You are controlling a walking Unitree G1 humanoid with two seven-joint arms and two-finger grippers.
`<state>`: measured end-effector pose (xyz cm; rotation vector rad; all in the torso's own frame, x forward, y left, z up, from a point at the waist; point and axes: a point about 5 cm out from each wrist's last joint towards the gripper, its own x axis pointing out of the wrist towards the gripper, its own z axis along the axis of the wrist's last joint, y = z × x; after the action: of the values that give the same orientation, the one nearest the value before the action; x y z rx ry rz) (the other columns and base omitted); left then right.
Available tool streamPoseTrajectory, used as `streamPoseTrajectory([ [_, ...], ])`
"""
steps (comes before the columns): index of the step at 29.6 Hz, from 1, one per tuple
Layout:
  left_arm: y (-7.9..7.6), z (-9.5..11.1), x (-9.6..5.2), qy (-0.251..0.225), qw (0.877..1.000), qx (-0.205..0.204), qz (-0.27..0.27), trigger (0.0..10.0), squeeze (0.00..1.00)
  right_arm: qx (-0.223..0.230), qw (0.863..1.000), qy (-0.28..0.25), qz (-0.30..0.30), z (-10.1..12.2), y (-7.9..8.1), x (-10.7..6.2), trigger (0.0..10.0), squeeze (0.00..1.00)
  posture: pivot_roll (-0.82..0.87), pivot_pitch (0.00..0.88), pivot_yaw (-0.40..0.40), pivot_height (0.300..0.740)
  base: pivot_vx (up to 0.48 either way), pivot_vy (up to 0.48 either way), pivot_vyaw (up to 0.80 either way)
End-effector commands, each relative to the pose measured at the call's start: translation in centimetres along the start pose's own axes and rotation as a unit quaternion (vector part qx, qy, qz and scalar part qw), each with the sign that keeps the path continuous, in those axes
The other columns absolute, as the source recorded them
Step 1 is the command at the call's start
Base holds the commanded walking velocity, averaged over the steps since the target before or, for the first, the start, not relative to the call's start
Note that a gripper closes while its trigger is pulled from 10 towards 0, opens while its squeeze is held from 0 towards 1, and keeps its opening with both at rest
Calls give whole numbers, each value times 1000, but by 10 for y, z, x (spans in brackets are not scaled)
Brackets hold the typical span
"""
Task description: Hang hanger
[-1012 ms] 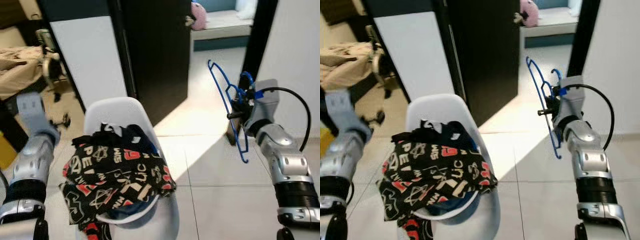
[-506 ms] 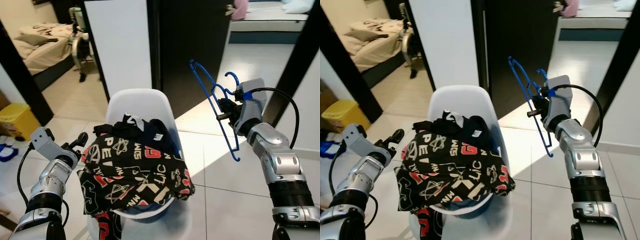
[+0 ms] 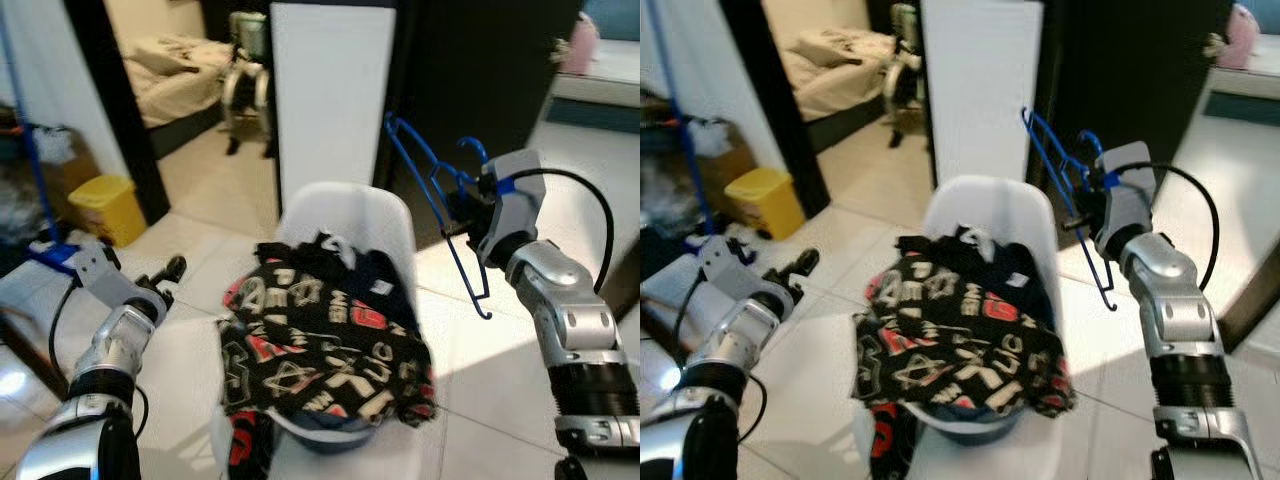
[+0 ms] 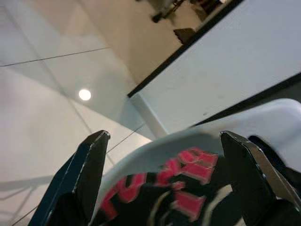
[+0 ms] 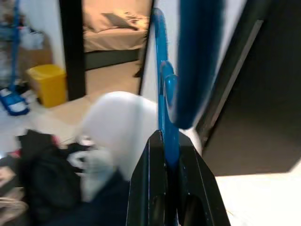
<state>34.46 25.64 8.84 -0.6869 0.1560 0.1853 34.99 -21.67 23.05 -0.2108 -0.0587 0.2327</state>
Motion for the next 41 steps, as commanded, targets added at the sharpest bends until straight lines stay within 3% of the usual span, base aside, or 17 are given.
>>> streamPoseTrajectory([
  [1,-3,-12,-2,24,999,-7,-25,10000,0,0,1000,1,-8,4,-1,-1,10000,0,-68,83,-33,740,0,0,0],
  [5,-7,-22,-1,45,998,-29,-46,10000,0,-7,1000,15,-17,6,-4,-5,10000,0,-84,115,-42,740,0,0,0],
  [13,-15,-21,2,39,996,-42,-62,10000,0,-9,1000,14,-10,12,-3,-8,10000,0,-92,147,-54,740,0,0,0],
  [15,-25,-18,6,30,995,-47,-78,10000,0,-12,1000,14,-5,14,-3,-9,10000,0,-93,154,-58,740,270,0,0],
  [18,-25,-18,6,30,995,-47,-78,10000,0,-12,1000,14,-5,14,-3,-9,10000,0,-93,154,-58,740,285,0,0],
  [22,-36,-20,8,26,994,-53,-92,10000,0,-14,1000,14,-1,15,-2,-9,10000,0,-92,151,-57,740,289,0,0],
  [29,-37,-27,6,37,993,-63,-94,10000,0,-14,1000,12,-5,18,-4,-8,10000,0,-93,157,-46,740,275,0,0],
  [32,-37,-50,2,94,985,-100,-105,10000,0,-15,1000,14,-20,24,-8,-12,10000,0,-106,159,-36,740,0,0,0],
  [41,-38,-54,1,100,982,-122,-105,10000,0,-19,999,13,-22,28,-12,-14,10000,0,-124,174,-35,740,0,0,0],
])
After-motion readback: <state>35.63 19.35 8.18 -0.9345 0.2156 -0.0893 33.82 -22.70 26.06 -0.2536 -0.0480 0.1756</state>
